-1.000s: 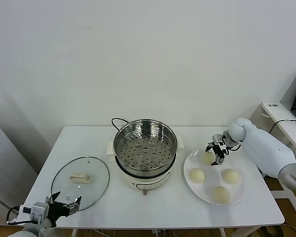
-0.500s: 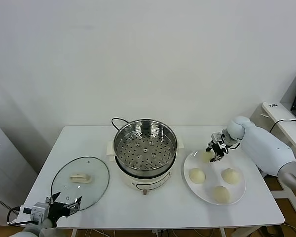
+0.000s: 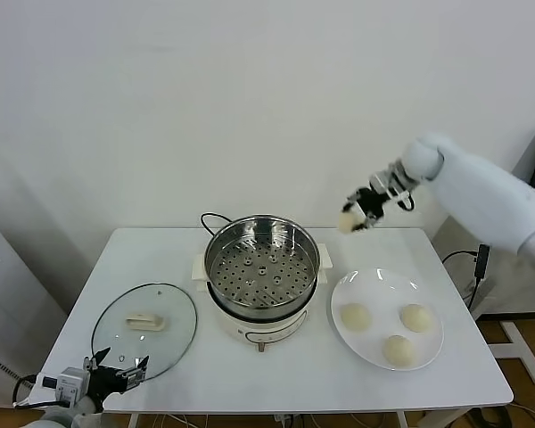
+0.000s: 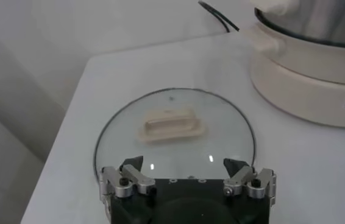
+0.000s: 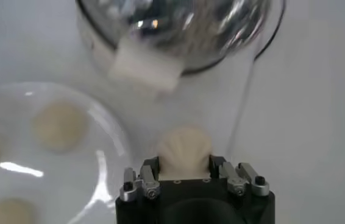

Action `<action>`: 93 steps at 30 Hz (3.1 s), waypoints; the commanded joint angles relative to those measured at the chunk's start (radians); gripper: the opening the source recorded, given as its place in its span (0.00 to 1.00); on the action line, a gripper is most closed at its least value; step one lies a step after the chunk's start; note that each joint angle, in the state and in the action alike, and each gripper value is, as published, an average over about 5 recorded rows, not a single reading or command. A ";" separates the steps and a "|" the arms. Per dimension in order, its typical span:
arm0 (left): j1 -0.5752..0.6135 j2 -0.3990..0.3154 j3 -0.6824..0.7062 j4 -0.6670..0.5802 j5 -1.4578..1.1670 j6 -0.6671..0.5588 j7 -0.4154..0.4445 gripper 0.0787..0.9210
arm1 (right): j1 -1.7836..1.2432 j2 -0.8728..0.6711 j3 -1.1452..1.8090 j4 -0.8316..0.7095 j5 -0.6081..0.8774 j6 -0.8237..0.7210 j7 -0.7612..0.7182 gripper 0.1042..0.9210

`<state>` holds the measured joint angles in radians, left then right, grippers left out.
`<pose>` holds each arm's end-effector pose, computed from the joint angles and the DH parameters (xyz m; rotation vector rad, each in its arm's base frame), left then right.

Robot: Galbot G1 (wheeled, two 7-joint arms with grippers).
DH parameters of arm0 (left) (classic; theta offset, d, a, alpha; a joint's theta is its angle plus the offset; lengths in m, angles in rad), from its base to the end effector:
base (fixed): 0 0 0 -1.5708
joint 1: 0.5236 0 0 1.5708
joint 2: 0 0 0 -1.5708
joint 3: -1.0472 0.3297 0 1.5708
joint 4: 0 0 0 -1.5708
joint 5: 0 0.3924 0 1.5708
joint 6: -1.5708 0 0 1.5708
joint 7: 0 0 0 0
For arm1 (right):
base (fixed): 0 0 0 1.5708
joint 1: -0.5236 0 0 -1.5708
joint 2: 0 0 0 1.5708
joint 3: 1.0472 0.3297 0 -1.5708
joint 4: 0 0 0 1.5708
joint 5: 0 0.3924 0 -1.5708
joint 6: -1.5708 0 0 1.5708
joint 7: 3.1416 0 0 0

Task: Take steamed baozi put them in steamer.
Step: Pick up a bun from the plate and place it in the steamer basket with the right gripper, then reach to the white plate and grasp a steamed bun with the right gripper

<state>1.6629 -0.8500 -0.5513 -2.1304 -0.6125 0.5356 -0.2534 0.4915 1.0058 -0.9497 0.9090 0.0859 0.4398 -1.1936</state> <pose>0.2222 0.0870 -0.2615 -0.1152 -2.4666 -0.2389 0.6477 -0.0454 0.0093 1.7877 -1.3122 1.9422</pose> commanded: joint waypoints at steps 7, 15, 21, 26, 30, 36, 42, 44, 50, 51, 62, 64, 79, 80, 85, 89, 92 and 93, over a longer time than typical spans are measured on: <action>0.003 0.007 -0.001 -0.004 0.002 -0.002 -0.001 0.88 | 0.089 0.226 -0.074 0.045 -0.094 0.431 0.009 0.50; 0.002 0.009 0.001 -0.004 0.002 0.000 -0.003 0.88 | -0.042 0.236 0.016 0.072 -0.389 0.433 0.023 0.50; 0.001 0.008 0.003 -0.002 0.006 0.002 -0.003 0.88 | -0.152 0.256 0.100 0.066 -0.547 0.433 0.052 0.50; 0.000 0.007 0.004 0.000 0.011 0.005 -0.004 0.88 | -0.218 0.277 0.143 0.056 -0.615 0.433 0.073 0.50; -0.002 0.006 0.005 0.001 0.011 0.006 -0.004 0.88 | -0.244 0.292 0.160 0.043 -0.645 0.433 0.085 0.50; -0.001 0.006 0.006 0.002 0.012 0.005 -0.003 0.88 | -0.273 0.316 0.192 0.016 -0.702 0.433 0.114 0.50; -0.003 0.005 0.009 0.001 0.012 0.004 -0.003 0.88 | -0.285 0.333 0.212 -0.003 -0.742 0.433 0.129 0.50; -0.002 0.005 0.010 0.000 0.012 0.004 -0.003 0.88 | -0.287 0.336 0.221 -0.010 -0.758 0.433 0.133 0.50; -0.003 0.003 0.011 -0.003 0.012 0.004 -0.003 0.88 | -0.285 0.334 0.237 -0.010 -0.777 0.433 0.149 0.60; -0.003 0.002 0.012 -0.004 0.012 0.005 -0.003 0.88 | -0.283 0.333 0.237 -0.008 -0.772 0.433 0.151 0.63; 0.013 -0.009 0.007 -0.016 0.017 0.007 -0.002 0.88 | 0.001 0.198 -0.076 0.052 -0.135 0.322 0.048 0.88; 0.018 -0.011 0.004 -0.018 0.019 0.006 -0.002 0.88 | 0.082 0.155 -0.181 0.061 0.008 0.202 0.017 0.88; 0.018 -0.011 -0.002 -0.027 0.017 -0.004 -0.006 0.88 | 0.387 -0.182 -0.715 0.290 0.549 -0.417 0.014 0.88; 0.019 -0.012 -0.004 -0.028 0.017 -0.004 -0.006 0.88 | 0.383 -0.196 -0.725 0.300 0.549 -0.425 0.018 0.88; 0.017 -0.028 -0.008 -0.038 0.017 0.002 -0.012 0.88 | 0.330 -0.257 -0.742 0.341 0.540 -0.441 0.041 0.88; 0.014 -0.034 -0.015 -0.046 0.017 0.006 -0.014 0.88 | 0.232 -0.297 -0.720 0.369 0.523 -0.450 0.089 0.88; 0.010 -0.034 -0.018 -0.047 0.017 0.009 -0.017 0.88 | 0.138 -0.314 -0.666 0.372 0.506 -0.459 0.133 0.88; 0.008 -0.035 -0.018 -0.047 0.017 0.010 -0.018 0.88 | 0.107 -0.316 -0.642 0.368 0.497 -0.462 0.149 0.88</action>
<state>1.6750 -0.8781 -0.5647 -2.1746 -0.5950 0.5410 -0.2678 0.7231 0.7978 -1.5726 1.2157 0.5175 0.1805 -1.1187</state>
